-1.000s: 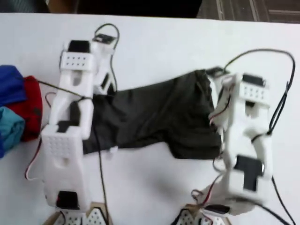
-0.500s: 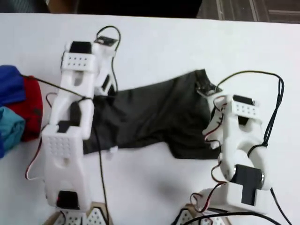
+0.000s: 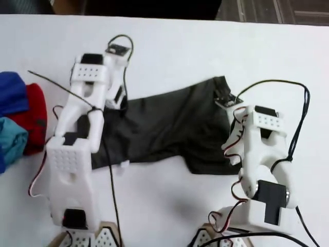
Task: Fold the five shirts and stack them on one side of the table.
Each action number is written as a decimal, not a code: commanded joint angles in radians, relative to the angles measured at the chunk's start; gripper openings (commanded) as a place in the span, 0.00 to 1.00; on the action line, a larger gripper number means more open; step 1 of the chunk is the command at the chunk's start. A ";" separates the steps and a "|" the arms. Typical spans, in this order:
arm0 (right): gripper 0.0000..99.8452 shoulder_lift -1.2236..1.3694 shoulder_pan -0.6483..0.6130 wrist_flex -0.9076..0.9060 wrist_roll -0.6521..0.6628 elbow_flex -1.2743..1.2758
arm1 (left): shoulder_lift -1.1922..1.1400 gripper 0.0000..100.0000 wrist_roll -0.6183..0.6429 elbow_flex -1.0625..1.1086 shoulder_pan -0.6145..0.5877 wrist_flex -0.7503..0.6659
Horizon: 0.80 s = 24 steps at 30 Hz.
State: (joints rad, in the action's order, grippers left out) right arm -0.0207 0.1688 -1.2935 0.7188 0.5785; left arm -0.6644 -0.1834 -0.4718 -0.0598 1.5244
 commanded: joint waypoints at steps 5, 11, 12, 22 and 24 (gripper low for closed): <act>0.15 -0.070 -0.005 0.005 0.002 -0.009 | 0.078 0.23 0.003 0.039 -0.009 -0.068; 0.15 -0.183 -0.005 0.004 0.002 -0.003 | 0.086 0.23 0.009 0.039 -0.031 -0.057; 0.15 -0.208 -0.007 0.004 0.002 -0.003 | 0.086 0.23 0.011 0.042 -0.031 -0.057; 0.15 -0.249 -0.010 0.044 0.000 0.071 | 0.081 0.23 0.011 0.044 -0.029 -0.060; 0.15 -0.249 -0.010 0.061 0.000 0.086 | 0.081 0.23 0.011 0.044 -0.029 -0.060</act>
State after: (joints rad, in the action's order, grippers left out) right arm -0.2217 0.1688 -1.2566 0.7188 0.6613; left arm -0.6613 -0.1849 -0.4258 -0.0813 1.4707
